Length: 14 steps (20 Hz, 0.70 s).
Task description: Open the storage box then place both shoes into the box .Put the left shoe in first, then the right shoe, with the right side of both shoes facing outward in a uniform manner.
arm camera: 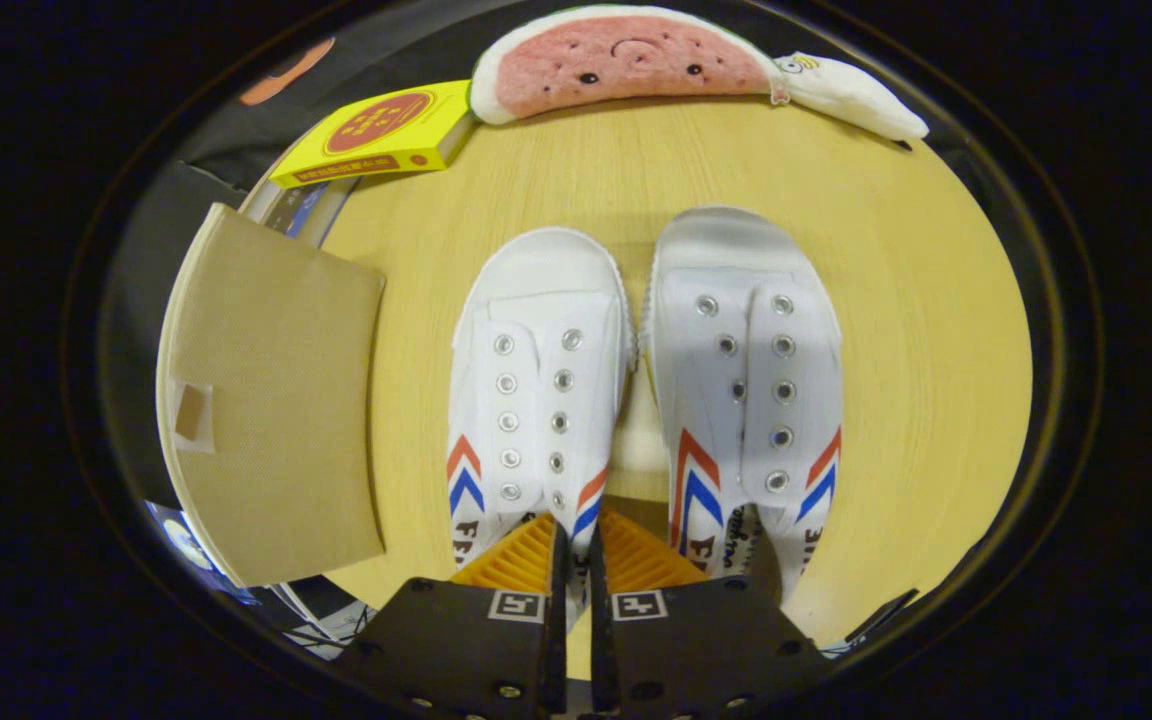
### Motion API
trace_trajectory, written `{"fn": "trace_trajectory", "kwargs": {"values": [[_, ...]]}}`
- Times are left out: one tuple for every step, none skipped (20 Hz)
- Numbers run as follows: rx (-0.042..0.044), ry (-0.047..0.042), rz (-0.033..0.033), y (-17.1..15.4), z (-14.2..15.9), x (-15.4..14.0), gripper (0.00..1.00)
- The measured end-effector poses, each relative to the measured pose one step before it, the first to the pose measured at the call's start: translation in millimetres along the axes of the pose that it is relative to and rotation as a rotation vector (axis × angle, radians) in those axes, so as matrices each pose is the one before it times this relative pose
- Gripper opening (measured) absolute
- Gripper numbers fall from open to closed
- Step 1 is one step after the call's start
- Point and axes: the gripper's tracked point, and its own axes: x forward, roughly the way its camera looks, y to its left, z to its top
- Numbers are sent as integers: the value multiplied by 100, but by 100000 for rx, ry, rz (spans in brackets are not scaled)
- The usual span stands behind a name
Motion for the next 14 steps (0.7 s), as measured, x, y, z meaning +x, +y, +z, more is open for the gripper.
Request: {"fn": "trace_trajectory", "kwargs": {"values": [[-1960, -440, 1037, -214, -84, -1, 4], [2295, -644, 2566, 113, 97, 145, 4], [2499, 110, 3461, 87, -163, -274, 0], [3143, -710, 3750, -113, 34, 70, 0], [2051, -454, 5106, 271, -180, -273, 0], [2538, -1727, 3879, -73, 31, -501, 0], [1604, -1737, 3134, 26, 93, -610, 0], [1493, -276, 3227, 307, -83, -573, 0], [1172, 125, 2926, 313, -132, -645, 0], [603, 280, 2701, 563, -283, -951, 0], [359, -280, 1982, 512, -194, -646, 0], [-241, -618, 1832, 558, -297, -742, 0], [-77, -1178, 1584, 885, -142, -733, 0], [-147, -1334, 1088, 850, 123, -295, 0]]}}
